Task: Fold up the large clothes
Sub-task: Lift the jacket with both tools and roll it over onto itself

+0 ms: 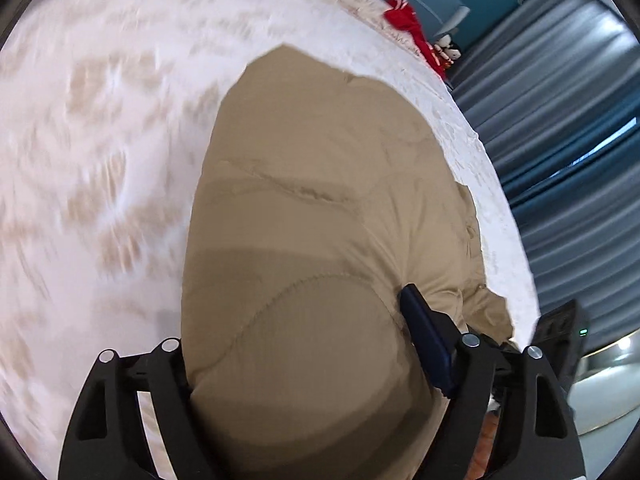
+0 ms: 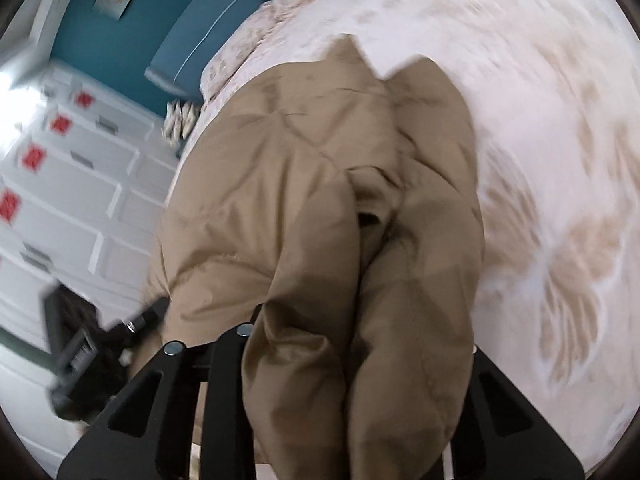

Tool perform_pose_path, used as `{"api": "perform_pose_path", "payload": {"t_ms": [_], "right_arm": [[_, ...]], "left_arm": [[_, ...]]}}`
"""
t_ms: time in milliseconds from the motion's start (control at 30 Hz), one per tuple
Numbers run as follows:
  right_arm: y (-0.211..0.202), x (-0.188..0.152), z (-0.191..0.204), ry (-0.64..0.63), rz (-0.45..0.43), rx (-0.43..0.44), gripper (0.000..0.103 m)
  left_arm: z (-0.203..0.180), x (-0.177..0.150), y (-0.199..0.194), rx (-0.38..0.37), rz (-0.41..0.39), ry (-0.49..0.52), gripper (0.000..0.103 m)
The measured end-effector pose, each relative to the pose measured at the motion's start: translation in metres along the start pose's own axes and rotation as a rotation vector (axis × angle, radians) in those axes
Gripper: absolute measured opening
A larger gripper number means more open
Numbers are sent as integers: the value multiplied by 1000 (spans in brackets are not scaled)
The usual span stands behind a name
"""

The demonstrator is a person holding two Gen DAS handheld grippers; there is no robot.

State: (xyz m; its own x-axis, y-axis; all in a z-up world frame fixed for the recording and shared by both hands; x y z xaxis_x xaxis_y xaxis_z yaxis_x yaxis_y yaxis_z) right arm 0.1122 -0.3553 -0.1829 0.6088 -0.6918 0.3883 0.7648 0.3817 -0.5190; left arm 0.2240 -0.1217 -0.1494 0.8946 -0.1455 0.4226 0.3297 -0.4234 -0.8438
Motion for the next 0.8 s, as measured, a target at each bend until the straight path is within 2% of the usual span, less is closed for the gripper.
{"api": "perform_pose_path", "payload": {"t_ms": [200, 500, 667, 800], "right_arm": [[53, 28, 49, -196, 9, -71, 18], [150, 67, 121, -468, 21, -118, 14], [206, 89, 134, -498, 55, -129, 14], [232, 95, 132, -481, 65, -118, 14]], "left_arm": [[20, 44, -6, 75, -119, 72, 70], [95, 133, 6, 155, -212, 49, 66], [127, 170, 26, 180, -225, 28, 66], [145, 182, 36, 180, -236, 31, 66]]}}
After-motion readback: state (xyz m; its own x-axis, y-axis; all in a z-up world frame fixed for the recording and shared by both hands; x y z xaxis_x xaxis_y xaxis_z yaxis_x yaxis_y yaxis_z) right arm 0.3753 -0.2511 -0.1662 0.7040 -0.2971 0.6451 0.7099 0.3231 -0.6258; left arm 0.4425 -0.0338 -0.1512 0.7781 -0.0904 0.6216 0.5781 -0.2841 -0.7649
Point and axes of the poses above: each gripper's, at about its wrist camera, not at the fingertips, and y roughly the way its jaws point, z to its left, x to its top, the point moved 2 cm from there along y, roughly the way its jaws point, and after that the axes turned 13 degrees about x, right-handed, at the moved point
